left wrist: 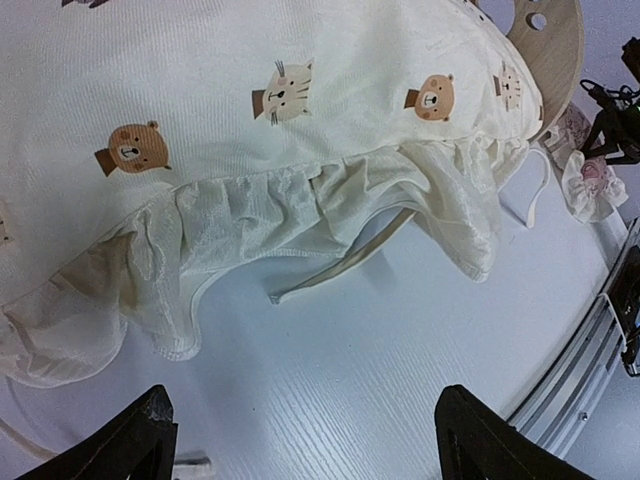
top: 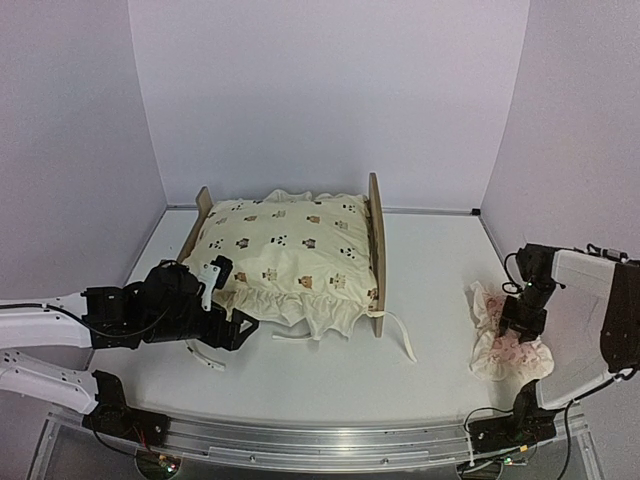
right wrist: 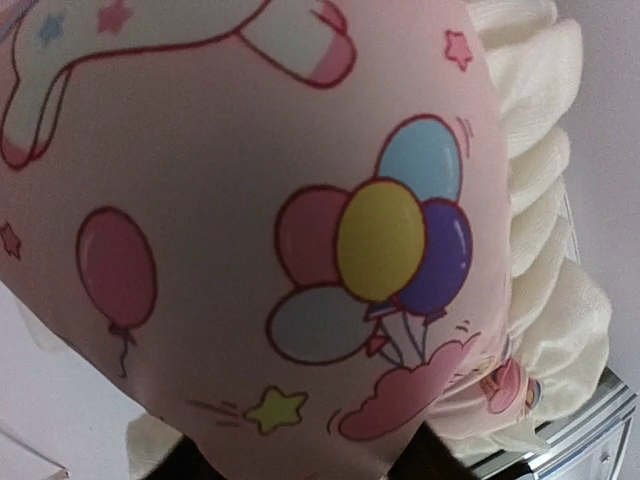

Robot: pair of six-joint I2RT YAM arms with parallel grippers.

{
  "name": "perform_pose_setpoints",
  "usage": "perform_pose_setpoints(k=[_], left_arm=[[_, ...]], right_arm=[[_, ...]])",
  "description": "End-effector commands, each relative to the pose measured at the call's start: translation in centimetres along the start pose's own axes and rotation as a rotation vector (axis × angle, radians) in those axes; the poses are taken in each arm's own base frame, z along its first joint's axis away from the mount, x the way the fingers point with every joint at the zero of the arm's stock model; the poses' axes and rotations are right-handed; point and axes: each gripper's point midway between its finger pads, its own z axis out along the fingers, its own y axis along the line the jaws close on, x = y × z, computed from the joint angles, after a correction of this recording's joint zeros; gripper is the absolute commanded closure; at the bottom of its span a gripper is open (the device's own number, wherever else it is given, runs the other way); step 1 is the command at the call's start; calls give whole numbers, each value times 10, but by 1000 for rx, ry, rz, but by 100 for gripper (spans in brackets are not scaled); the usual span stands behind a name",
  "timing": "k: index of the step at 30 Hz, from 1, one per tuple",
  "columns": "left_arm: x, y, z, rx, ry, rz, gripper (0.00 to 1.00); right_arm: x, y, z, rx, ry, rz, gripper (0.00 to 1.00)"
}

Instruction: Set up the pet bed

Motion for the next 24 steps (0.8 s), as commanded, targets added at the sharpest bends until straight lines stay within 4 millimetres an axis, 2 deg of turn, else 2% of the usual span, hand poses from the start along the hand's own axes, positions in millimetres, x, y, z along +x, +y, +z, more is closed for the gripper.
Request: perform_pose_setpoints(k=[1, 4, 8, 11, 13, 15, 18, 21, 24], left_arm=[[-7, 1, -8, -8, -23, 10, 10], [-10, 1, -11, -8, -35, 11, 10], [-16, 8, -17, -48, -57, -10, 10], [-20, 6, -20, -40, -63, -18, 9], [-19, 5, -20, -37, -56, -35, 9], [-20, 5, -21, -47, -41, -62, 7], [-24, 3, -22, -52, -33, -89, 4], [-29, 0, -24, -45, -37, -105, 1], [-29, 4, -28, -67, -33, -124, 1]], right_arm=[[-13, 12, -22, -91, -94, 15, 64], [-20, 21, -50, -170, -156, 29, 81], [-28, 37, -102, -241, -267, 16, 90], [-30, 45, -144, -242, -353, 21, 100], [-30, 57, -173, -280, -400, 20, 100], [-29, 80, -201, -348, -432, -3, 100], [-21, 124, -240, -435, -478, -87, 100], [-5, 180, -272, -478, -528, -236, 100], [15, 234, -295, -515, -560, -367, 100]])
